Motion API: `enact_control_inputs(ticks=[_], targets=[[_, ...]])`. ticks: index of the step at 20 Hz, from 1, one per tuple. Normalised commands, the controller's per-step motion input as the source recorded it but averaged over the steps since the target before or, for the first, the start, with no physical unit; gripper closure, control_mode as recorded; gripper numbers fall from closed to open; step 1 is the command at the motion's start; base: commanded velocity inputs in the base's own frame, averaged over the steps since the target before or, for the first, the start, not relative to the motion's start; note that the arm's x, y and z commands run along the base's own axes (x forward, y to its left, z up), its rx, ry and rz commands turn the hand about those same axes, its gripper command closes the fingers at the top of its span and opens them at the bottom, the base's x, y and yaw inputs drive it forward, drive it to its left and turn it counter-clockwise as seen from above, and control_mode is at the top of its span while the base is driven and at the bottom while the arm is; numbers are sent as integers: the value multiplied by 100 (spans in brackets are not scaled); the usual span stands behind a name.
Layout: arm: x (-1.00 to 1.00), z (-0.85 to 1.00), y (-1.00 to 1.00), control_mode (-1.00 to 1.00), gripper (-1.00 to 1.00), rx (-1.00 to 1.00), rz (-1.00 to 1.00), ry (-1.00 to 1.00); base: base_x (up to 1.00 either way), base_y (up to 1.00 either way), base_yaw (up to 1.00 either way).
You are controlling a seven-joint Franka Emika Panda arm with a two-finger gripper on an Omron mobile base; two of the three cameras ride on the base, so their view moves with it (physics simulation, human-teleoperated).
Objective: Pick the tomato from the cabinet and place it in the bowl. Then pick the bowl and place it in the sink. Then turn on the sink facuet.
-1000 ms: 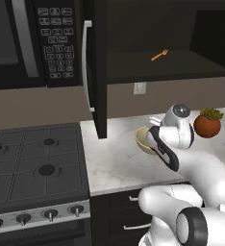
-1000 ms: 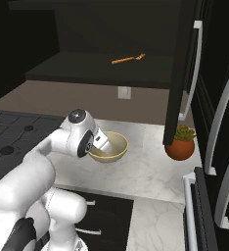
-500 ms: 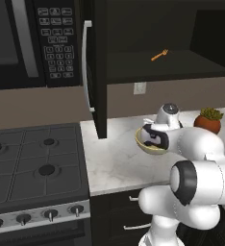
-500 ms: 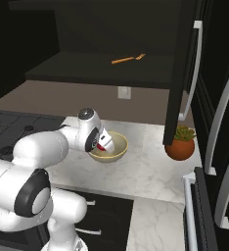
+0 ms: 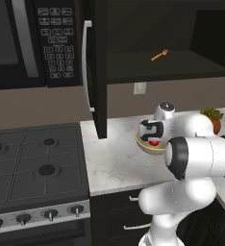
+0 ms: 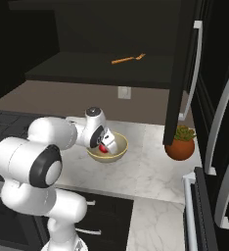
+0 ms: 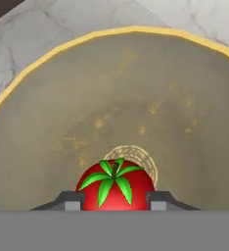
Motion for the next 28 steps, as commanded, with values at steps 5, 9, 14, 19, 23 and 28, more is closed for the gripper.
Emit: enact_control_inputs(ticks=[5,9,14,19,23,28], targets=[[14,-40,-14,-100,-100,1,1,0,0,0,0],[3,-20,-19,-100,-100,2,2,0,0,0,0],[0,7,-5,-100,-100,1,4,-1,0,0,0],[-23,52,11,-100,-100,-3,13,-4,0,0,0],[-43,51,56,-100,-100,-19,18,0,0,0,0],[-37,13,75,-100,-100,-27,25,5,0,0,0]])
